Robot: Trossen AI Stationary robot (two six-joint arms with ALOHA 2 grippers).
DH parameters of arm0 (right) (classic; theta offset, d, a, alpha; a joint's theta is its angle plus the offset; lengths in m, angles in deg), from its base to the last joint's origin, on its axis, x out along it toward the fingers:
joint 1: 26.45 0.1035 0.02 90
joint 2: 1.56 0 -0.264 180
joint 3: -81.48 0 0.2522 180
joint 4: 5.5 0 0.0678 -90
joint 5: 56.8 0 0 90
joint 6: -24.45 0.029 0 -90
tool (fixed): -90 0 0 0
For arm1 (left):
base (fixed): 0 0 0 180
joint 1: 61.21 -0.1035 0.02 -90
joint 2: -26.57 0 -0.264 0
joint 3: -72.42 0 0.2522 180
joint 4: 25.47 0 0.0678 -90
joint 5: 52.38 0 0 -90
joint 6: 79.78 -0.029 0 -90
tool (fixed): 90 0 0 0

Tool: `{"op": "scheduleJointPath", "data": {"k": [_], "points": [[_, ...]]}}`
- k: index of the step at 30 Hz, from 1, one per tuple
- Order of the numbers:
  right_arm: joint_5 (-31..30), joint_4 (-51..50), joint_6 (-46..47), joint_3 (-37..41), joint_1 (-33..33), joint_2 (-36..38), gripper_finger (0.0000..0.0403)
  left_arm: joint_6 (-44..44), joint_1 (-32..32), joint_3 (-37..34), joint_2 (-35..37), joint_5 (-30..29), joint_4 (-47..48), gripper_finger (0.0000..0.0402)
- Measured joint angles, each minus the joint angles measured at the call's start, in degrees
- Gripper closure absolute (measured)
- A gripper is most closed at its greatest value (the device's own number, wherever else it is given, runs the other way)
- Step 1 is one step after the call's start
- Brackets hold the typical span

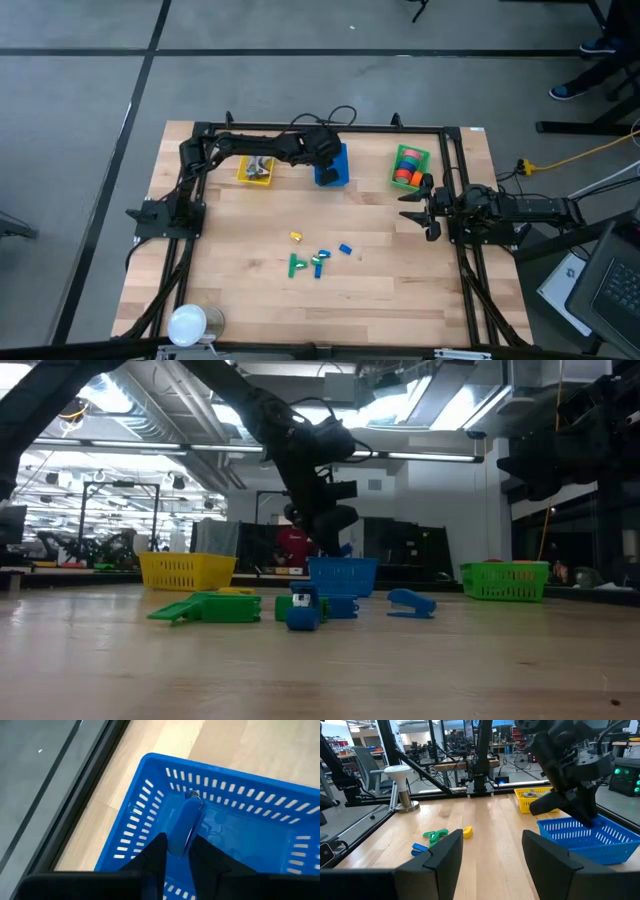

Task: Pick and place Stapler, Stapler remover, tape
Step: Put the blue stapler into the blue basket, then put the yellow stapler into the blue basket

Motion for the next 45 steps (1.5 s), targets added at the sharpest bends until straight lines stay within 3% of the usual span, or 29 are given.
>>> {"op": "scheduleJointPath", "data": {"k": [12,29,39,45], "points": [[0.0,0.0,0.0,0.0,0.0,0.0,0.0192,0.0,-2.1,0.0,-0.6,1.9,-0.8,0.0330],[0.0,0.0,0.0,0.0,0.0,0.0,0.0192,-3.3,-0.5,0.0,0.3,-2.2,-6.0,0.0245],[0.0,0.0,0.0,0.0,0.0,0.0,0.0192,-4.7,1.4,0.0,5.0,-2.3,-5.6,0.0242],[0.0,0.0,0.0,0.0,0.0,0.0,0.0192,-4.7,4.5,0.0,10.8,-0.6,0.0,0.0246]]}}
